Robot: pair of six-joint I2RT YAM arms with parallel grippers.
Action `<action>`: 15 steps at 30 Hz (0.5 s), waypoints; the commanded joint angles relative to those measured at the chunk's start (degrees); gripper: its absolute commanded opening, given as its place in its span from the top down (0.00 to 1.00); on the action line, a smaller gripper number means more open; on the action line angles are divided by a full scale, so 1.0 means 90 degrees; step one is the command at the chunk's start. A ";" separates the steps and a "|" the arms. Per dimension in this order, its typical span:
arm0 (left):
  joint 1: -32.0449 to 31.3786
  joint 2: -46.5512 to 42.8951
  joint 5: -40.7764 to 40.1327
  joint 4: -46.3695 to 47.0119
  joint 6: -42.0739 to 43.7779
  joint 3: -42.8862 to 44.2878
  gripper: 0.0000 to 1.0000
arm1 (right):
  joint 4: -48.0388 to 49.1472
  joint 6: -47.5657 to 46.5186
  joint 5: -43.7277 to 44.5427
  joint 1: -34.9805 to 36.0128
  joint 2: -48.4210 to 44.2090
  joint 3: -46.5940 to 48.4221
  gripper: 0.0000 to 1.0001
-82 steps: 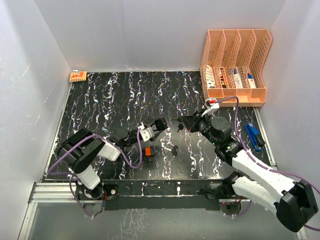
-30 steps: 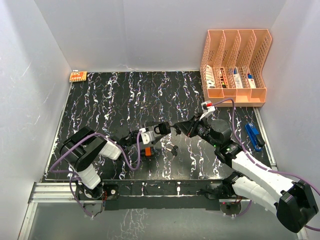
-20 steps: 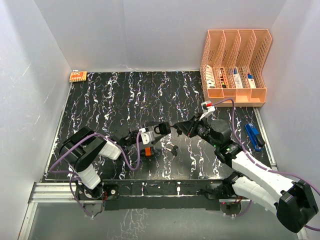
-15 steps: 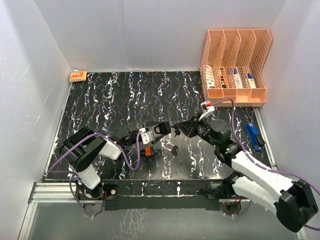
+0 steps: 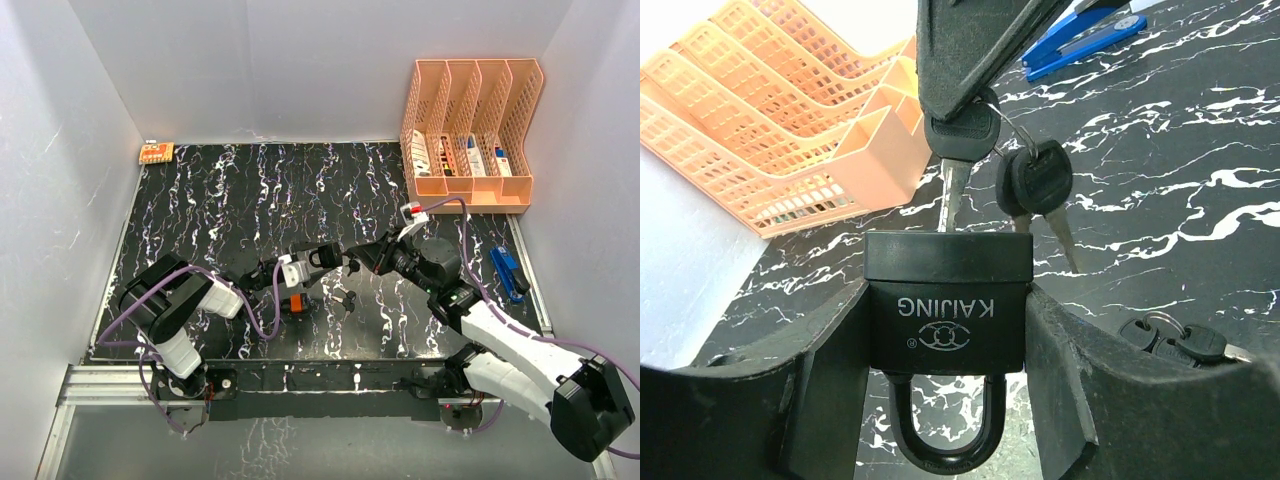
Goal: Unlock with the key
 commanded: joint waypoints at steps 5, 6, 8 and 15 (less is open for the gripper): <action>-0.0007 -0.0458 0.0432 0.0816 -0.0034 0.0657 1.00 | 0.0280 0.0026 -0.0396 -0.0002 0.0404 0.0214 1.00; -0.0007 -0.0479 0.0388 0.0707 -0.0014 0.0690 1.00 | 0.0273 0.0027 -0.0433 0.0000 0.0456 0.0243 1.00; -0.0016 -0.0530 0.0253 0.0605 0.0011 0.0717 1.00 | 0.0262 0.0035 -0.0507 0.0001 0.0571 0.0309 1.00; -0.0072 -0.0677 0.0080 -0.0172 0.0335 0.0900 1.00 | 0.0053 -0.0022 -0.0798 0.0002 0.1117 0.0694 1.00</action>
